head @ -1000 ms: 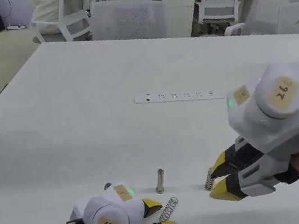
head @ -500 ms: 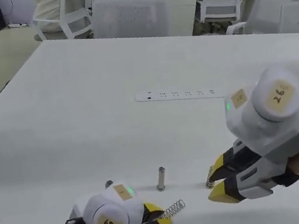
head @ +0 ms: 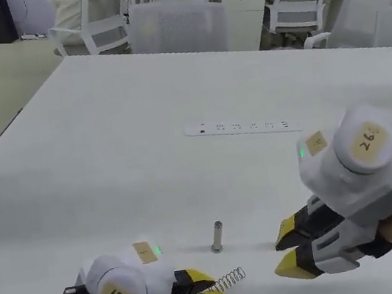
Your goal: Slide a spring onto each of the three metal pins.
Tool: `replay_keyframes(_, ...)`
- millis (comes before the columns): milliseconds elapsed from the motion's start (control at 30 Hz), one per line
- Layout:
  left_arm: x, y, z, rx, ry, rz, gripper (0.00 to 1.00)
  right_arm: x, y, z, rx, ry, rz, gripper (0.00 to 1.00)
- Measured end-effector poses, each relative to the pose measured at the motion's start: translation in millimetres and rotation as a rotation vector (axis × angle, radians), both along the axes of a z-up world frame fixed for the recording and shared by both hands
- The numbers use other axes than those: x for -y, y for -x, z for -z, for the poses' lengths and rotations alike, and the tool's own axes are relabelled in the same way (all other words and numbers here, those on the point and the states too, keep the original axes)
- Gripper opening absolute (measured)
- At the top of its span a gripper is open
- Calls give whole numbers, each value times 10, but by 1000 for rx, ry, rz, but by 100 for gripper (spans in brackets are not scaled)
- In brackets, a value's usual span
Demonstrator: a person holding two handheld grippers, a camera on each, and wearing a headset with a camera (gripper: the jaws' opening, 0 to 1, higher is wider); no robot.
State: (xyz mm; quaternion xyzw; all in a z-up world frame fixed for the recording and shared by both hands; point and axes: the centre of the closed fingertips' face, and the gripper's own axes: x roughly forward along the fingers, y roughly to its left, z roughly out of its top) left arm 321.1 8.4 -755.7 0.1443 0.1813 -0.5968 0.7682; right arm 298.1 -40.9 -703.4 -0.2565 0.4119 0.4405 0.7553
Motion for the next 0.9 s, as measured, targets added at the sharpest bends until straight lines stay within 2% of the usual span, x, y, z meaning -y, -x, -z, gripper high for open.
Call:
replay_keyframes(167, -84, 77, -145, 31, 18, 22, 3, -137, 42, -9, -10, -35, -38, 16)
replay_keyframes(267, -82, 220, -248, 57, 31, 91, 2, -233, 67, 3, -15, -54, -64, 17)
replay_keyframes(433, -91, 370, -353, 80, 31, 151, 2, -333, 128, 7, -25, -69, -112, 20)
replay_keyframes(533, -105, 439, -439, 84, 48, 169, 2, -401, 192, -6, -36, -91, -136, 19)
replay_keyframes(700, -118, 461, -515, 93, 63, 177, 2, -436, 256, 13, -58, -108, -154, 18)
replay_keyframes(900, -114, 484, -585, 95, 83, 183, 2, -447, 278, 12, -58, -120, -154, 16)
